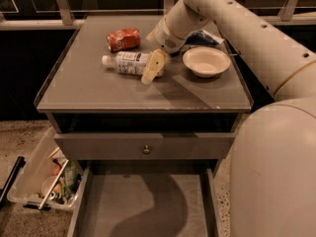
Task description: Place blue plastic bottle into middle drawer
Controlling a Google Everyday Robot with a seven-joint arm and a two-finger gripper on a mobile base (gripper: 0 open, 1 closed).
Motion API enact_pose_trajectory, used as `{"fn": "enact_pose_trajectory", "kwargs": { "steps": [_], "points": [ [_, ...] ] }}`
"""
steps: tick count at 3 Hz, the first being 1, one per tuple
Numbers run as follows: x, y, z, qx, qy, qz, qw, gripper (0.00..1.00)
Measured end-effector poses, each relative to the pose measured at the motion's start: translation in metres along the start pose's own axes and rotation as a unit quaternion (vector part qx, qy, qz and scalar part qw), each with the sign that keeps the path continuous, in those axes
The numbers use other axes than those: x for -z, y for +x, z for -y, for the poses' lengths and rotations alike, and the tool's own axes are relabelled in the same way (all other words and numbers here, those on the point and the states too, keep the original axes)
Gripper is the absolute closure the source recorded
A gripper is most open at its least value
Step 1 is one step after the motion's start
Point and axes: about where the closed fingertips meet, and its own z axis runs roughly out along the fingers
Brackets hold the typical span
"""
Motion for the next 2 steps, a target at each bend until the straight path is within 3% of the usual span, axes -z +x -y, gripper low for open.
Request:
{"fn": "enact_pose_trajectory", "kwargs": {
  "steps": [1, 2],
  "points": [
    [-0.0082, 0.0036, -0.0039, 0.001, -0.013, 0.016, 0.9998, 0.00],
    [-0.0096, 0.0041, -0.0045, 0.001, -0.015, 0.018, 0.9997, 0.14]
  ]
}}
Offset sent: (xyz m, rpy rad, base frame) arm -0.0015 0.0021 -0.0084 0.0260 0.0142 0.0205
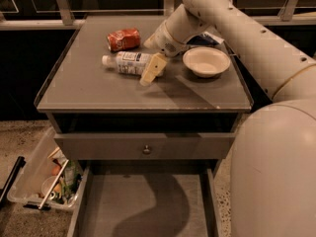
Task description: Place blue plastic bottle into middle drawer
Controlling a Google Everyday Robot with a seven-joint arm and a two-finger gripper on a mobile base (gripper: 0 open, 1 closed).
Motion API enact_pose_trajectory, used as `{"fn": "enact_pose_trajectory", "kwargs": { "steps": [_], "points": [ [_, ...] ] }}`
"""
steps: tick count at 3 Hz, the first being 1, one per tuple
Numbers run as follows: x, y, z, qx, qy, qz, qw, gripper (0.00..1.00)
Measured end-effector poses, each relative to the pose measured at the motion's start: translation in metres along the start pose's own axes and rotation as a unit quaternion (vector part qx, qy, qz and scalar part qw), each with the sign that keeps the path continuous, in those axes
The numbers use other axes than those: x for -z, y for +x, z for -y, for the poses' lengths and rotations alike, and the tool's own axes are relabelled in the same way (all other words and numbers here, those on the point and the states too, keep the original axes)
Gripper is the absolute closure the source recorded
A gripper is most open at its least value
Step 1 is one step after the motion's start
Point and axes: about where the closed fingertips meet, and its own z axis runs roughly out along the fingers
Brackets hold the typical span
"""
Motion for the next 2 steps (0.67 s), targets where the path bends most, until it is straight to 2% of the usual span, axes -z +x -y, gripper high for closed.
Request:
{"fn": "enact_pose_trajectory", "kwargs": {
  "steps": [2],
  "points": [
    [-0.0001, 0.0000, 0.0000, 0.000, 0.000, 0.000, 1.0000, 0.60]
  ]
}}
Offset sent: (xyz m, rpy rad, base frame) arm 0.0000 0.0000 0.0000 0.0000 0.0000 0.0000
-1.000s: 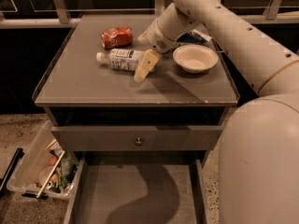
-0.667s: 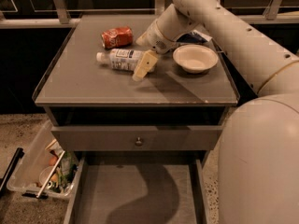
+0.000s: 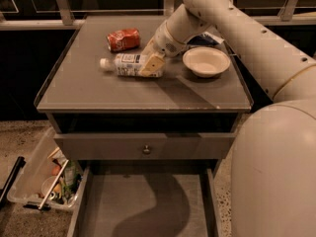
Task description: Place blue plastic bottle into middle drawer
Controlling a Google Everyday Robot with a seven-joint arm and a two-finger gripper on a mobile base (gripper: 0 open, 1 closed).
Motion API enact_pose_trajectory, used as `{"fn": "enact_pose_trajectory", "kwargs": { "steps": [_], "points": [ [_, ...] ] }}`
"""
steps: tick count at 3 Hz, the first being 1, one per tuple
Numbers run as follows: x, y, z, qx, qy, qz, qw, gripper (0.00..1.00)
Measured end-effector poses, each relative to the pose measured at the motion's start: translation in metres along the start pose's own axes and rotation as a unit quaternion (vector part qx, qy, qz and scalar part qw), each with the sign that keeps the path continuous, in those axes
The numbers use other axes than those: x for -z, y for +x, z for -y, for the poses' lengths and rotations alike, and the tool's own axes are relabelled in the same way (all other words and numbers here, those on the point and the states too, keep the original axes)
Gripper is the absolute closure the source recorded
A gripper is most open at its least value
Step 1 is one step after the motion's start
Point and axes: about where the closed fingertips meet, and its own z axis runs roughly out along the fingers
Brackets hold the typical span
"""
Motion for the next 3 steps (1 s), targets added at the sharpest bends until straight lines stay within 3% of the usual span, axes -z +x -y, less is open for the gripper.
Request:
{"fn": "enact_pose_trajectory", "kwargs": {
  "steps": [2, 3],
  "points": [
    [-0.001, 0.000, 0.000, 0.000, -0.001, 0.000, 1.0000, 1.00],
    [0.003, -0.008, -0.011, 0.017, -0.012, 0.012, 0.9997, 1.00]
  ]
}}
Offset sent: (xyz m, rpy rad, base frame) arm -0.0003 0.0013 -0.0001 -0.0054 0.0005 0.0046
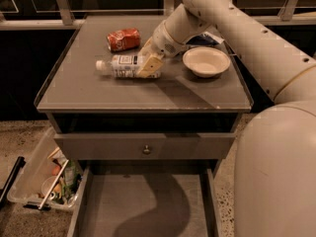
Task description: Place blue plastic bottle into middle drawer
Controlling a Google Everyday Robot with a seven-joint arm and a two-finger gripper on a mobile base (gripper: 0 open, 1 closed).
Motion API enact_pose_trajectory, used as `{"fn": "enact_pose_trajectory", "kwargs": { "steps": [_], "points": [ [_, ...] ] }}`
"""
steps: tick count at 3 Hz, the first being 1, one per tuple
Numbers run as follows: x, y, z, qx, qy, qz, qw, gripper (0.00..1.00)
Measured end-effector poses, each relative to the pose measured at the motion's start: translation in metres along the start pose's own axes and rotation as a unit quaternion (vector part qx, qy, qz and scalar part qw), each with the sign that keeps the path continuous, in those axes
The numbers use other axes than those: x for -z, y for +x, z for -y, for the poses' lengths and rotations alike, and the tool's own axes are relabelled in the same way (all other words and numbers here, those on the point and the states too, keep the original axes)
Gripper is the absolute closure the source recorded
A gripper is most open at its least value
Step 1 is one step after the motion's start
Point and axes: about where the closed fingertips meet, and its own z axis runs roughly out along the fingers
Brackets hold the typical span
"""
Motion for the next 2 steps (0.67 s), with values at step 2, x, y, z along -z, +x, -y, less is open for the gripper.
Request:
{"fn": "enact_pose_trajectory", "kwargs": {
  "steps": [2],
  "points": [
    [0.050, -0.025, -0.051, 0.066, -0.005, 0.026, 0.9975, 1.00]
  ]
}}
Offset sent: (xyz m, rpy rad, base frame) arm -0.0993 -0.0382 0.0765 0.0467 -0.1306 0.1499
